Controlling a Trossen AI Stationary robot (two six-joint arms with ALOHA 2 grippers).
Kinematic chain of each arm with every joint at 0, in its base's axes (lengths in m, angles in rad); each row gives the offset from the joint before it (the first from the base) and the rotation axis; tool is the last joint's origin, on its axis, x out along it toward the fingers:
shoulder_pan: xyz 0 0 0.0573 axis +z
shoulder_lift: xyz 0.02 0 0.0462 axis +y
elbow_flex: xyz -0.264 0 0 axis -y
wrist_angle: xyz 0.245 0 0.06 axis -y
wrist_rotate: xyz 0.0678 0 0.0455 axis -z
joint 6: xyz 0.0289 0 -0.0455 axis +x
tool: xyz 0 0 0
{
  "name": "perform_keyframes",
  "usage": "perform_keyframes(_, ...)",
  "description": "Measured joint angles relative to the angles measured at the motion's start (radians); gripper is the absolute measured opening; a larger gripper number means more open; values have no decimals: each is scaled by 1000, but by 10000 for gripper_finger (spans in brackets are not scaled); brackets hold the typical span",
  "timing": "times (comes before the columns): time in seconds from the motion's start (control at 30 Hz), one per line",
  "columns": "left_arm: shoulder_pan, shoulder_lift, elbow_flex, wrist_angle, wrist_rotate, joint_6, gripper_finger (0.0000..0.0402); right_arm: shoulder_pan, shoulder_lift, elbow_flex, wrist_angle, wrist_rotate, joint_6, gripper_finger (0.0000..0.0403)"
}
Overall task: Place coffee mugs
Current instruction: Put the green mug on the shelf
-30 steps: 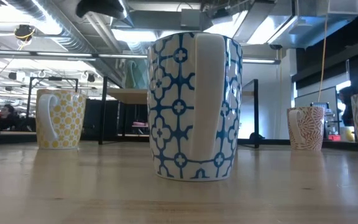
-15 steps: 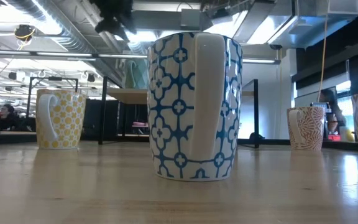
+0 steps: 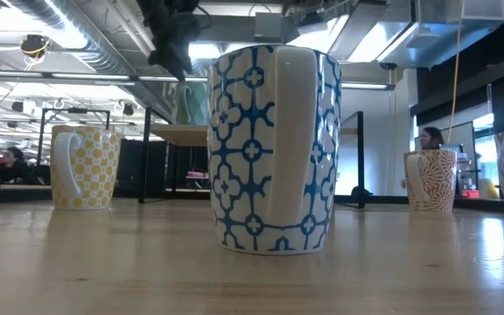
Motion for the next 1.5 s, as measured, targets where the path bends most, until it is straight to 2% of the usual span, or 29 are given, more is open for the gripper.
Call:
perform_keyframes(0.33,2,80,4,23,-36,43,194,0,0,0,0,14,6,168)
perform_keyframes(0.5,4,102,3,68,-91,44,194,0,0,-1,0,14,7,168)
perform_keyframes(0.77,-10,105,-2,18,-68,33,194,0,0,-1,-1,14,8,168)
perform_keyframes(1.17,-47,94,0,41,-76,32,194,0,1,-1,-1,14,0,168)
perform_keyframes(1.33,-64,84,77,-5,-90,34,194,0,1,-1,-2,14,0,168)
perform_keyframes(1.5,-39,81,171,-4,-153,74,194,0,1,-1,-2,12,0,168)
